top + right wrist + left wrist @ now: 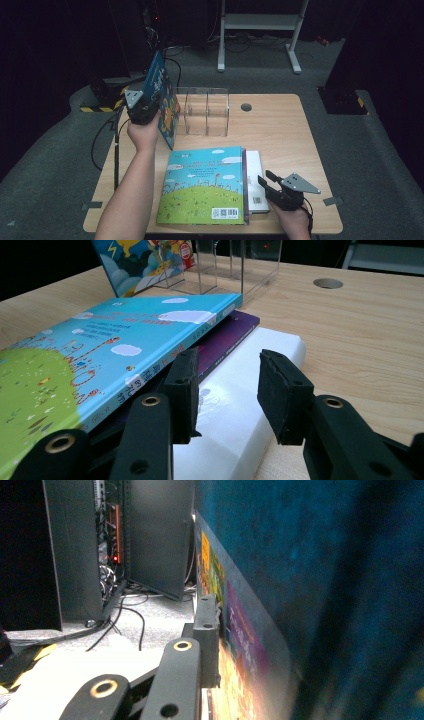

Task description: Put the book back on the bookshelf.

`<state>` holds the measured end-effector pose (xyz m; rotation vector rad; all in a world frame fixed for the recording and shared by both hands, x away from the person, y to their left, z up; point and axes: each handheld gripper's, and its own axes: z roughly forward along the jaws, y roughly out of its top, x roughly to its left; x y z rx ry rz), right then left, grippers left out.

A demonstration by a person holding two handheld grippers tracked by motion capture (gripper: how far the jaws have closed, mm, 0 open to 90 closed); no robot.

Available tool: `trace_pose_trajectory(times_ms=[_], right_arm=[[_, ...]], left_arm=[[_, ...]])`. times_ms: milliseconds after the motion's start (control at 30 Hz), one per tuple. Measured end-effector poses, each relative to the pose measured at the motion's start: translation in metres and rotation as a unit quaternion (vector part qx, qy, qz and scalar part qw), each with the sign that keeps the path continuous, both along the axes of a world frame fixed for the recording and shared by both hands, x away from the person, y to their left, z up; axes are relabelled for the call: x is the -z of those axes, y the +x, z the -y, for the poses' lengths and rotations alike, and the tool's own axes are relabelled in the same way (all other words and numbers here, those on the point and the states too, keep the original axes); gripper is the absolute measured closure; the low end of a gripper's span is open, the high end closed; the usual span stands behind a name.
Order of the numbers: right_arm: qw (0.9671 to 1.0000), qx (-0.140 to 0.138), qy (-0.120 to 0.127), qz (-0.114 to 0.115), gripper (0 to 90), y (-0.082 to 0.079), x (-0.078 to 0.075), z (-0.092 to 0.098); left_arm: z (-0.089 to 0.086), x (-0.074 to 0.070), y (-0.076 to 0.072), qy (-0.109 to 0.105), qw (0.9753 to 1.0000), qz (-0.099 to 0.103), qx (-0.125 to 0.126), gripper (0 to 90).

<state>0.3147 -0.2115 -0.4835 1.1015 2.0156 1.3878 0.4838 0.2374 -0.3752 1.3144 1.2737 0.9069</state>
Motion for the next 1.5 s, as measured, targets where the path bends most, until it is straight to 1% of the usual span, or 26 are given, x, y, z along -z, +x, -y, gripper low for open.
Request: trace_pose_trajectory(times_ms=[333, 367, 433, 467, 500, 533, 567, 633, 700, 767, 800, 967, 1100, 1233, 1267, 1333, 1367, 1400, 1433, 1500], right_arm=[[1.0000, 0.001, 0.001, 0.002, 60.2, 0.000, 0.000, 0.001], [1.0000, 0.001, 0.001, 0.001, 60.0, 0.000, 0.000, 0.000], [1.0000, 0.000, 0.001, 0.001, 60.1, 0.000, 0.000, -0.001], [1.0000, -0.001, 0.002, 0.001, 60.0, 0.000, 0.000, -0.001], [1.0000, -0.001, 0.002, 0.002, 60.1, 0.000, 0.000, -0.002], [1.0000, -0.002, 0.002, 0.001, 60.0, 0.000, 0.000, -0.002], [1.0000, -0.002, 0.001, 0.001, 60.0, 0.000, 0.000, -0.003], [1.0000, -0.003, 0.000, 0.001, 60.0, 0.000, 0.000, -0.003], [1.0000, -0.004, -0.001, 0.001, 60.0, 0.000, 0.000, -0.004], [1.0000, -0.004, -0.001, 0.000, 60.0, 0.000, 0.000, -0.004], [1.0000, -0.004, -0.002, 0.000, 59.9, 0.000, 0.000, -0.004], [1.0000, -0.005, -0.003, 0.002, 59.9, 0.000, 0.000, -0.005], [1.0000, -0.004, -0.002, -0.001, 59.9, 0.000, 0.000, -0.006], [1.0000, -0.004, -0.002, 0.000, 59.9, 0.000, 0.000, -0.006], [1.0000, -0.005, -0.003, 0.000, 59.9, 0.000, 0.000, -0.006], [1.0000, -0.005, -0.002, 0.000, 59.9, 0.000, 0.000, -0.006], [1.0000, -0.006, -0.003, 0.000, 59.9, 0.001, 0.000, -0.006], [1.0000, -0.006, -0.003, 0.000, 59.9, 0.001, 0.000, -0.006], [1.0000, -0.007, -0.003, 0.000, 59.9, 0.001, 0.001, -0.006], [1.0000, -0.007, -0.003, 0.000, 59.9, 0.002, 0.001, -0.006]], left_arm=[[0.002, 0.002, 0.000, 0.000, 0.9998, -0.013, 0.014, 63.8], [0.002, 0.002, -0.001, 0.000, 0.9997, -0.018, 0.017, 63.6], [0.002, 0.001, -0.001, 0.001, 0.9996, -0.021, 0.019, 62.6], [0.002, 0.001, -0.002, 0.007, 0.9994, -0.025, 0.021, 61.0], [0.002, 0.001, -0.002, 0.007, 0.9994, -0.025, 0.021, 58.9], [0.004, 0.001, -0.004, 0.016, 0.9994, -0.025, 0.020, 57.0], [0.004, 0.000, -0.005, 0.019, 0.9993, -0.024, 0.020, 55.7], [0.005, 0.000, -0.006, 0.019, 0.9993, -0.025, 0.022, 54.5], [0.007, -0.001, -0.008, 0.025, 0.9991, -0.027, 0.022, 51.4], [0.007, -0.001, -0.009, 0.027, 0.9990, -0.028, 0.023, 50.4], [0.009, -0.002, -0.010, 0.031, 0.9989, -0.029, 0.022, 47.8], [0.010, -0.003, -0.013, 0.036, 0.9988, -0.027, 0.020, 42.4], [0.006, -0.003, -0.013, 0.033, 0.9986, -0.036, 0.021, 39.0], [0.005, -0.003, -0.015, 0.040, 0.9984, -0.034, 0.024, 36.5], [0.003, -0.003, -0.017, 0.031, 0.9986, -0.033, 0.028, 33.5], [0.001, -0.003, -0.018, 0.029, 0.9985, -0.034, 0.032, 33.5], [0.000, -0.003, -0.021, 0.033, 0.9982, -0.037, 0.034, 32.1], [0.000, -0.003, -0.021, 0.033, 0.9982, -0.037, 0.034, 30.8], [-0.002, -0.003, -0.024, 0.036, 0.9978, -0.041, 0.039, 29.6], [-0.003, -0.003, -0.026, 0.037, 0.9976, -0.042, 0.040, 28.3]])
